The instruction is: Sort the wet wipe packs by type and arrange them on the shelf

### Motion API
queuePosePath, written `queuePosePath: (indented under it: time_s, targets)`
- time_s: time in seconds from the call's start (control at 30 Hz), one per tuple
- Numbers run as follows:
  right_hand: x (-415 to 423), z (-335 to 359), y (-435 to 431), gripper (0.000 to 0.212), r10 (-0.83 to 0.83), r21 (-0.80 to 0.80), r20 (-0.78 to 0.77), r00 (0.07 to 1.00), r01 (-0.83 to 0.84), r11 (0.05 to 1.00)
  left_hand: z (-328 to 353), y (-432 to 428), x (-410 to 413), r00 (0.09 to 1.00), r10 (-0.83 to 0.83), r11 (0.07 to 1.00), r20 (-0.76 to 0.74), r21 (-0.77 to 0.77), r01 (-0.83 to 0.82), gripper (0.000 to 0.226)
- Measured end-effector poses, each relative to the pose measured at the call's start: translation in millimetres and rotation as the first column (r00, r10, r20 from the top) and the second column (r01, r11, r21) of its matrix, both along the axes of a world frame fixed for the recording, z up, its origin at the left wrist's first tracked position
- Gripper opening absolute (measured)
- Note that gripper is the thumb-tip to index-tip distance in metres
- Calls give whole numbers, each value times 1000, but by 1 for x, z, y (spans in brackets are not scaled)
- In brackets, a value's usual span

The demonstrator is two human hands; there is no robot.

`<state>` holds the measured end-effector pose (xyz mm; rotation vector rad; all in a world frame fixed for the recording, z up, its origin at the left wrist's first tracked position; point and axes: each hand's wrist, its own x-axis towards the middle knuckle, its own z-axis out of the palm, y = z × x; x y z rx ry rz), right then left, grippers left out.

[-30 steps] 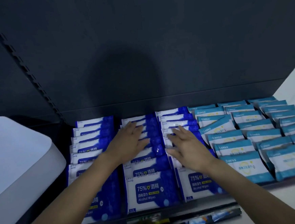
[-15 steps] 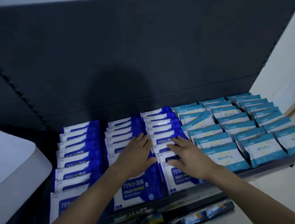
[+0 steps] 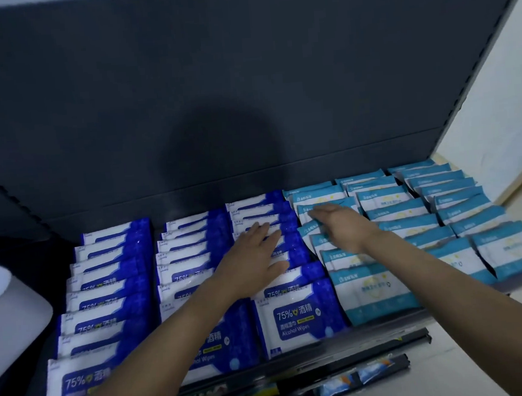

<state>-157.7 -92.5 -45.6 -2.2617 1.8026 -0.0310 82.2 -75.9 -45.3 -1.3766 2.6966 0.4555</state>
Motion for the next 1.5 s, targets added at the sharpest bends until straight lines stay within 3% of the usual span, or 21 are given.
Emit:
queuePosePath:
  time_s: [0.1, 0.3, 0.67, 0.83, 1.03, 1.23, 1.37, 1.5]
  targets:
    - [-12, -4, -1, 41, -35, -87, -43, 998, 31, 996, -10, 0, 0, 999, 4, 1000, 46, -14, -3, 72]
    - [-32, -4, 0, 25, -177, -93, 12, 984, 178, 980, -15, -1, 1, 999, 17, 999, 45, -46, -15, 75]
    - [-28, -3, -3, 21, -114, -85, 27, 993, 116, 990, -10, 3, -1, 996, 47, 999, 70, 5, -47, 72]
    - [-22, -9, 0, 47, -65, -13, 41, 997, 65, 998, -7, 8, 0, 994, 93, 996, 57, 7, -94, 73]
    - [-16, -13, 7, 49, -40, -55, 4, 999, 40, 998, -11, 22, 2, 988, 129, 989, 87, -87, -121, 73]
    - [11, 4, 57, 58, 128, -111, 199, 972, -107, 988, -7, 47, 12, 985, 169, 977, -38, -126, -173, 94]
    - [31, 0, 95, 91, 216, -6, 28, 976, -216, 976, -7, 65, 26, 989, 140, 985, 48, -105, -134, 107]
    - [45, -9, 107, 97, 184, -17, -50, 982, -185, 983, -11, 69, 30, 983, 152, 987, 100, -60, -147, 93]
